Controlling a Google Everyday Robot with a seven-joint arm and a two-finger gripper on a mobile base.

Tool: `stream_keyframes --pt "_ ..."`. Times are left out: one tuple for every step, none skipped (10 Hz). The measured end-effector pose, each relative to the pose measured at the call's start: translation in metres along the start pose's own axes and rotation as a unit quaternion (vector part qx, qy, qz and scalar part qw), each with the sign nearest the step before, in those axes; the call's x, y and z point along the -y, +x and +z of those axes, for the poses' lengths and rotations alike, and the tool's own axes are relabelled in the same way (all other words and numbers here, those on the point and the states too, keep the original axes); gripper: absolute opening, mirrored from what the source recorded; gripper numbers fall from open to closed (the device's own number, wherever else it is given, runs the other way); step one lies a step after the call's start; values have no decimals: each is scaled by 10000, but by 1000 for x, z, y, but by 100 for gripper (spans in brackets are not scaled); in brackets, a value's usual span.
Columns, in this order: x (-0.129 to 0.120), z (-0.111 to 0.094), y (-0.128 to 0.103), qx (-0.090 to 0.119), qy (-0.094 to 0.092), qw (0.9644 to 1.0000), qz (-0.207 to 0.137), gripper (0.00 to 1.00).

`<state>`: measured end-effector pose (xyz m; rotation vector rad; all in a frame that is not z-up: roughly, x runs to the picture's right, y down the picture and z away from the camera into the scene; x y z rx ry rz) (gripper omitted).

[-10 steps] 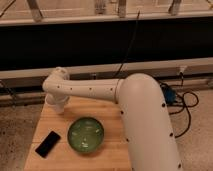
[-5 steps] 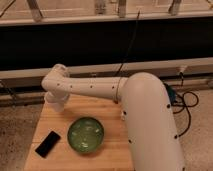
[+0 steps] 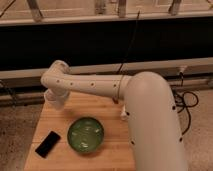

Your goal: Pick up the ceramic cup

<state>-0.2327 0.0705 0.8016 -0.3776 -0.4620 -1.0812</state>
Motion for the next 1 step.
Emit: stream_keyframes --pt "-1 -2 1 -6 -1 10000 1 1"
